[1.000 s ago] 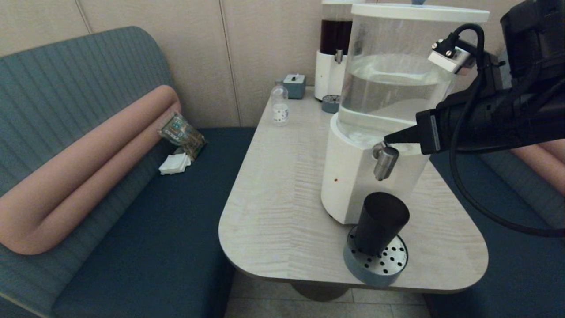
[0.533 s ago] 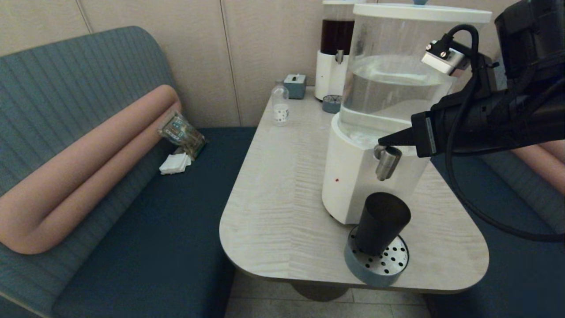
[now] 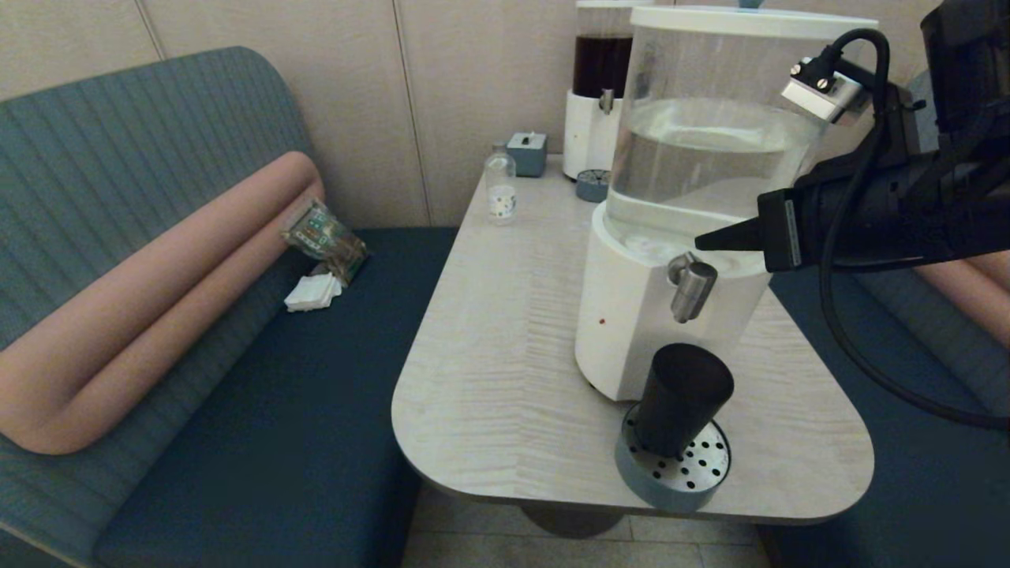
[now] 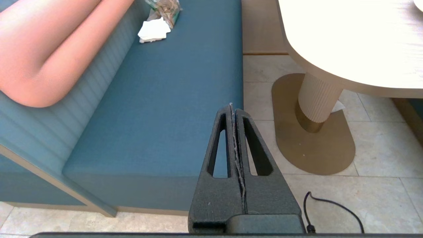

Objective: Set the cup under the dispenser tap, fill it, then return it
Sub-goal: Turn on the faucet

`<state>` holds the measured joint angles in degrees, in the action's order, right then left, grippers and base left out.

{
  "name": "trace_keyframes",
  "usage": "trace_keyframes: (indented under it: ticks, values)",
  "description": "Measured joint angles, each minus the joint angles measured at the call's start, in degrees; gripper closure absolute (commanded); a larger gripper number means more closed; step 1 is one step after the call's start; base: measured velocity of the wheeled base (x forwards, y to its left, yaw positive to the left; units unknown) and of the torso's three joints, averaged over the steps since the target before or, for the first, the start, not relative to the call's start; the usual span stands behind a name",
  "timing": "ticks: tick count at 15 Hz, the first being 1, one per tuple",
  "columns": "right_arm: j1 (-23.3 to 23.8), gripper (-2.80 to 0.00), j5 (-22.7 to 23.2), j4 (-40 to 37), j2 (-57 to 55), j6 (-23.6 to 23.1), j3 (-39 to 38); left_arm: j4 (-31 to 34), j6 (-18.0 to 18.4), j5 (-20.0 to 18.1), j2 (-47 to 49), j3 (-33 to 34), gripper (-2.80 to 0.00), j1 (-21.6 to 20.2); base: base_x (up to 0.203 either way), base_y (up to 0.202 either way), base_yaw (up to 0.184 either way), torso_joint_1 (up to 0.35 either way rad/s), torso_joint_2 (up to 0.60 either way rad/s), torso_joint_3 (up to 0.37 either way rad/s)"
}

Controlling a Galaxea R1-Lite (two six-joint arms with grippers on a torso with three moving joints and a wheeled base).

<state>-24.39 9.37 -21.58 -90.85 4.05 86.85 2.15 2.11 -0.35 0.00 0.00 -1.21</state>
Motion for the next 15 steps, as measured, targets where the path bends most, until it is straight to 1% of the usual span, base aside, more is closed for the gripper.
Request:
trace_keyframes:
  ticks: [5,15]
  values:
    - [0.3,0.0,-2.5,-0.3,-0.2,0.2,-0.2,0.0,0.0,0.0,0.0,0.0,0.0,0.0,0.0,0.0,0.0,0.0,0.0,0.0]
    - [0.2,0.0,-2.2,-0.4,-2.3,0.1,0.1,0.0,0.0,0.0,0.0,0.0,0.0,0.0,0.0,0.0,0.0,0.0,0.0,0.0]
